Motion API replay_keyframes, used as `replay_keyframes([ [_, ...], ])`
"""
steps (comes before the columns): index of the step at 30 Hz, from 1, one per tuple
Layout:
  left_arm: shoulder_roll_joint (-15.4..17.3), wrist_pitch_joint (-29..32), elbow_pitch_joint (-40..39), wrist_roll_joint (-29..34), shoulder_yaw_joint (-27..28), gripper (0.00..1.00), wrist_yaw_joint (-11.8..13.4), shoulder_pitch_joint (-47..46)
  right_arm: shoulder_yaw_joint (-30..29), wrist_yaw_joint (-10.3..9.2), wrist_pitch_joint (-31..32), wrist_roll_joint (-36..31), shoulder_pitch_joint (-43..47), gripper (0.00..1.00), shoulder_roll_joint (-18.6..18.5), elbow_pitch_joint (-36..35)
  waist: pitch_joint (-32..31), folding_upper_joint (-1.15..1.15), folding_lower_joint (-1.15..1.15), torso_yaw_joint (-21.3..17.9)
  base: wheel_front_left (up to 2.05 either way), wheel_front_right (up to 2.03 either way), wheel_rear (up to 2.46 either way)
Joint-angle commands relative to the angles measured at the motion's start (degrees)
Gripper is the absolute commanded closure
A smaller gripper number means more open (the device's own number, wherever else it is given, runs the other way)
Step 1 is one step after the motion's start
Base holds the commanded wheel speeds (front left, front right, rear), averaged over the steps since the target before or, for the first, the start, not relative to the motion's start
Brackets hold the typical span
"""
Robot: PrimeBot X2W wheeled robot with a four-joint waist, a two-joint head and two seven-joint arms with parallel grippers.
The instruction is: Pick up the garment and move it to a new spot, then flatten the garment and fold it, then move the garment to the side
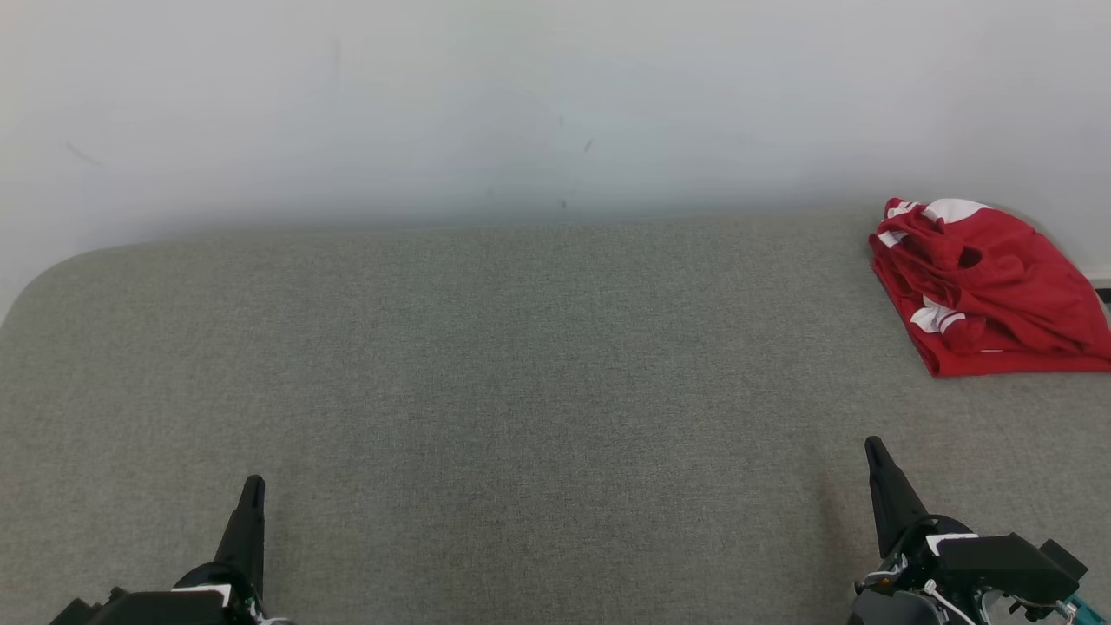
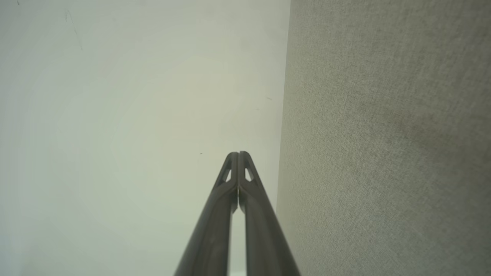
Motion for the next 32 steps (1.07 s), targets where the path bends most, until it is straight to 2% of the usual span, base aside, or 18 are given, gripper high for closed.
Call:
replay_keyframes([
  [1, 0.11, -0.01, 0.08, -0.26, 0.18, 1.00, -0.09, -0.54, -0.05, -0.12, 0.16, 0.07, -0.45, 1.00, 0.13, 0.05, 0.00, 0.00, 0.00, 0.00, 0.00, 0.00, 0.00],
  [32, 0.11, -0.01, 0.07, -0.26, 0.18, 1.00, -0.09, -0.53, -0.04, -0.12, 0.16, 0.08, -0.44, 1.00, 0.13, 0.02, 0.00, 0.00, 0.00, 0.00, 0.00, 0.00, 0.00],
])
